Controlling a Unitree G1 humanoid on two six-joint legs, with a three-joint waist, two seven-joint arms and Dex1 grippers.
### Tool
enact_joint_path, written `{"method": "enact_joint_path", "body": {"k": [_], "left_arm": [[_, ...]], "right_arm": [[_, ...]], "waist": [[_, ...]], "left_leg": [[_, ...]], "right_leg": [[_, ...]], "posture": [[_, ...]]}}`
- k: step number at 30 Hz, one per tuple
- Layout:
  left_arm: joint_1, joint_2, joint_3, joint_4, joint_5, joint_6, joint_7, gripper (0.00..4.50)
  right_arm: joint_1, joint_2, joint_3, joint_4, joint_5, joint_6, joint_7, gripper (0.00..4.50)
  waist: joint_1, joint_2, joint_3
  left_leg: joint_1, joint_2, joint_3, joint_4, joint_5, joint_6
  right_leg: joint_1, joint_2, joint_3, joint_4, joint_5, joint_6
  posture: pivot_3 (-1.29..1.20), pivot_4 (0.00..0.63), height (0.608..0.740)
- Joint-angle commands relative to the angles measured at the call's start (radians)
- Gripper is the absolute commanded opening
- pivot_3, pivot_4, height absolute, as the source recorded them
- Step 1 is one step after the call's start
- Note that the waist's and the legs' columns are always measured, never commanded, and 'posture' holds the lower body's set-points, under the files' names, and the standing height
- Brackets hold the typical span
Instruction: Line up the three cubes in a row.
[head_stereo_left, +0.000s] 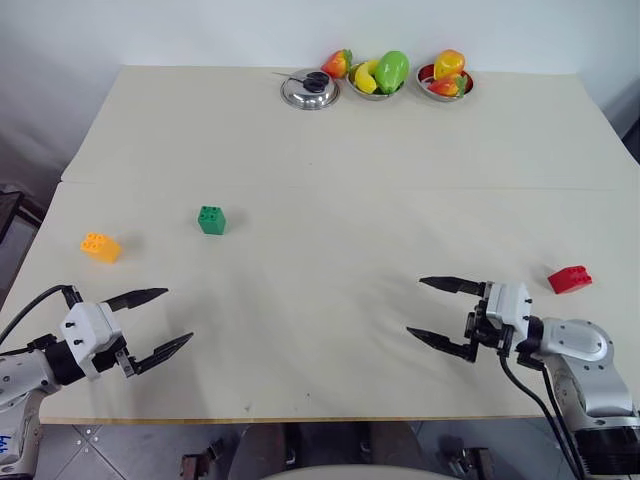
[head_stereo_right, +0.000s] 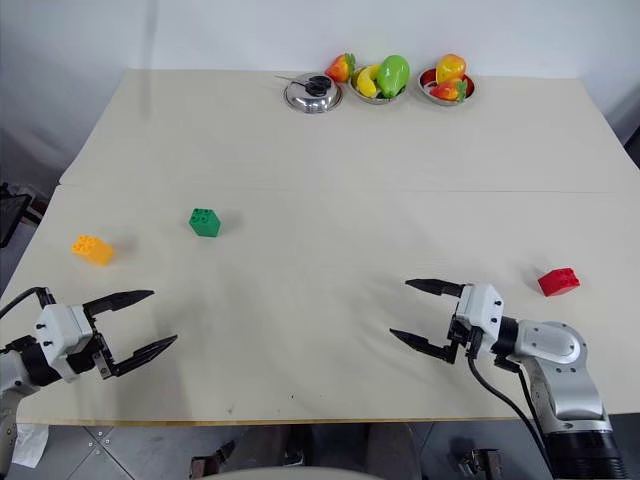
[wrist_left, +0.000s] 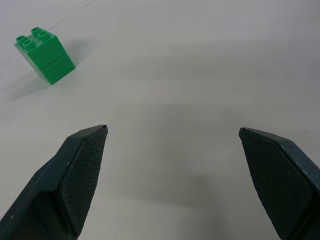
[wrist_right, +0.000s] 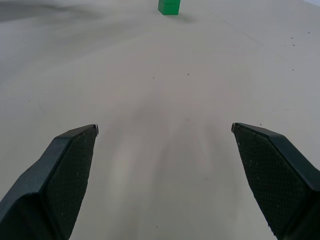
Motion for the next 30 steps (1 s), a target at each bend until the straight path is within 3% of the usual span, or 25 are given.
{"method": "enact_joint_path", "body": {"k": [1, 7, 14, 21, 26, 30], "left_arm": [[-0.01, -0.003, 0.029, -0.027, -0.04, 0.011, 0.012, 4.48], [-0.075, -0.01, -0.01, -0.205, -0.186, 0.195, 0.055, 4.48], [-0.171, -0.039, -0.18, -0.259, -0.146, 0.292, 0.06, 4.48], [-0.316, -0.157, -0.367, -0.3, -0.137, 0.41, 0.137, 4.48], [-0.378, -0.239, -0.474, -0.292, -0.098, 0.446, 0.178, 4.48], [-0.39, -0.279, -0.519, -0.309, -0.078, 0.46, 0.198, 4.48]], "right_arm": [[-0.003, 0.003, -0.011, -0.02, 0.011, -0.006, -0.008, 4.5], [0.033, -0.011, -0.103, -0.039, 0.052, 0.005, -0.058, 4.5], [0.187, -0.048, -0.453, -0.113, 0.182, 0.081, -0.187, 4.5], [0.399, 0.032, -0.762, -0.035, 0.188, 0.088, -0.349, 4.5], [0.465, 0.097, -0.84, 0.053, 0.153, 0.12, -0.496, 4.5], [0.492, 0.123, -0.834, 0.001, 0.165, 0.184, -0.566, 4.5]], "waist": [[0.001, 0.0, 0.0], [0.01, 0.0, 0.0], [0.033, 0.001, 0.0], [0.049, 0.0, 0.0], [0.048, 0.002, -0.001], [0.037, 0.006, -0.004]], "left_leg": [[0.0, 0.0, 0.0, 0.0, 0.0, 0.0], [-0.001, 0.0, -0.001, 0.002, 0.0, 0.0], [-0.001, -0.001, -0.001, 0.003, 0.0, 0.0], [0.0, -0.001, 0.0, 0.003, 0.0, 0.0], [0.001, -0.001, 0.002, 0.003, 0.0, 0.001], [0.001, -0.001, 0.003, 0.003, 0.0, 0.001]], "right_leg": [[0.0, 0.0, 0.0, 0.0, 0.0, 0.0], [0.001, -0.001, 0.0, 0.001, 0.0, 0.0], [0.001, 0.0, 0.0, 0.002, 0.0, 0.0], [0.001, 0.001, 0.002, 0.001, 0.0, 0.001], [0.001, 0.002, 0.004, 0.001, 0.001, 0.001], [0.001, 0.002, 0.006, 0.001, 0.001, 0.001]], "posture": [[0.0, 0.15, 0.74], [0.0, 0.15, 0.74], [0.0, 0.15, 0.74], [0.0, 0.15, 0.74], [0.0, 0.15, 0.74], [0.0, 0.15, 0.74]]}}
